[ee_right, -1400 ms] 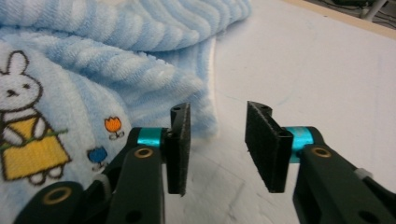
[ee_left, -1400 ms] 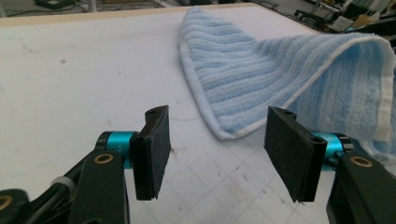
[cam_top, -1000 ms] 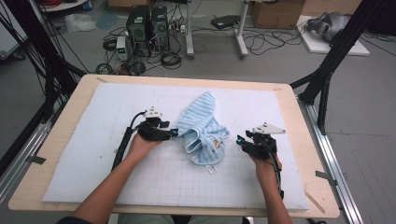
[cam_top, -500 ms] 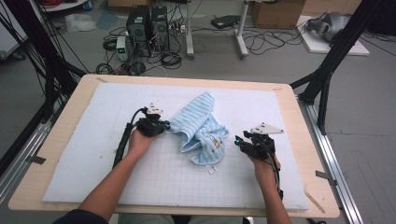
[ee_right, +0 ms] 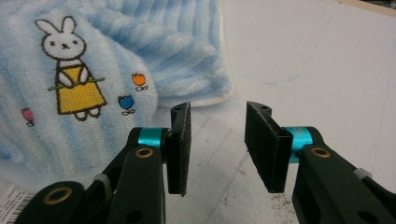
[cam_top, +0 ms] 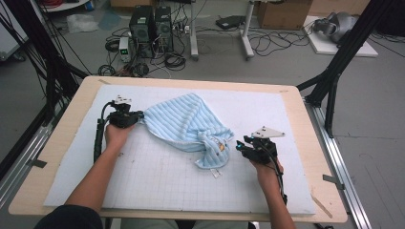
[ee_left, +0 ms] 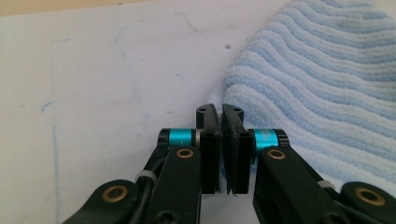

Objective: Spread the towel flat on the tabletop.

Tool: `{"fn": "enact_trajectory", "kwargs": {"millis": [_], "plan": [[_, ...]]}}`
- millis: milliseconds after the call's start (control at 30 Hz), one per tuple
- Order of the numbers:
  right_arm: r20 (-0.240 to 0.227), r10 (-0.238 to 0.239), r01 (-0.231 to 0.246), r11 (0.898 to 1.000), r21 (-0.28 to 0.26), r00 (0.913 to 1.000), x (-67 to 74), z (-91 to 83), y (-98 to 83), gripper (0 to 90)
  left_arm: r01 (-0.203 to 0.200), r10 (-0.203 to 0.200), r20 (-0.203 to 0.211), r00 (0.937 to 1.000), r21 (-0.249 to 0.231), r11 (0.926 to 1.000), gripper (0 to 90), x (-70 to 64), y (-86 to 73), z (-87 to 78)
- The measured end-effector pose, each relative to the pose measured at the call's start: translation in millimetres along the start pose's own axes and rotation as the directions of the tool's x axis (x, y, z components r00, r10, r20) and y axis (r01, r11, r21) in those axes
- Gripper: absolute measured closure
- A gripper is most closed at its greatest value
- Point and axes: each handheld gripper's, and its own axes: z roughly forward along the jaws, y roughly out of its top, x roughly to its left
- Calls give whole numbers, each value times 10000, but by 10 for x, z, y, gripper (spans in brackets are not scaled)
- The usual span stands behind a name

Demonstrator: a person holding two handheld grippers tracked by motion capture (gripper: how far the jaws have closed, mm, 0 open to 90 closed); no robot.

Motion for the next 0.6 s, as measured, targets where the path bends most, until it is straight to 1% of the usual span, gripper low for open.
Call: {"fn": "enact_trajectory", "kwargs": {"millis": [33,167,200,233,267,300,333,367,400,433,467,500,533,567,600], "plan": [[-3,-54,54,10000,9,10000,6,4,2,609,91,-91,-127,9999,18,10000,854,54,-7,10],[-4,-75,75,10000,4,10000,14,3,4,608,171,-172,-217,9996,-52,9998,845,108,-1,-2],[1,-39,39,10000,-2,10000,8,1,2,607,258,-261,-295,9992,-95,9996,817,121,2,-14],[5,19,-19,10000,14,10000,5,-2,0,606,594,-596,-366,9976,-63,9982,726,111,12,-34],[-7,0,0,10000,11,10000,-2,-2,-2,606,720,-721,-192,9972,-87,9974,616,96,17,-48],[29,-40,40,10000,0,10000,-9,-1,-4,604,720,-721,-192,9972,-87,9974,571,96,17,-48],[29,-40,40,10000,0,10000,-9,-1,-4,604,643,-643,-4,9979,-147,9978,571,64,21,-69],[25,24,-24,10000,18,10000,-11,-1,-6,602,465,-462,121,9989,-271,9985,503,19,26,-94],[47,32,-32,10000,-14,10000,-10,-1,-5,601,140,-112,803,9967,-342,9993,483,-99,56,-138],[58,24,-24,10000,-8,10000,-10,-4,-4,600,140,-112,803,9967,-342,9993,461,-99,56,-138],[59,27,-27,10000,-18,10000,-9,-6,-4,599,-335,426,1467,9883,-645,9974,444,-275,83,-191],[69,19,-19,10000,-14,10000,-9,-8,-4,597,-335,426,1467,9883,-645,9974,443,-275,83,-191],[86,4,-4,10000,-26,10000,-11,-10,-4,597,-576,737,1830,9803,-915,9941,444,-376,84,-219],[91,29,-28,10000,-33,10000,-11,-12,-3,596,-1128,1375,2568,9566,-1088,9876,441,-585,75,-249],[99,-3,3,10000,-53,10000,-16,-14,-3,595,-1420,1700,2937,9407,-1143,9832,438,-687,60,-254]]}}
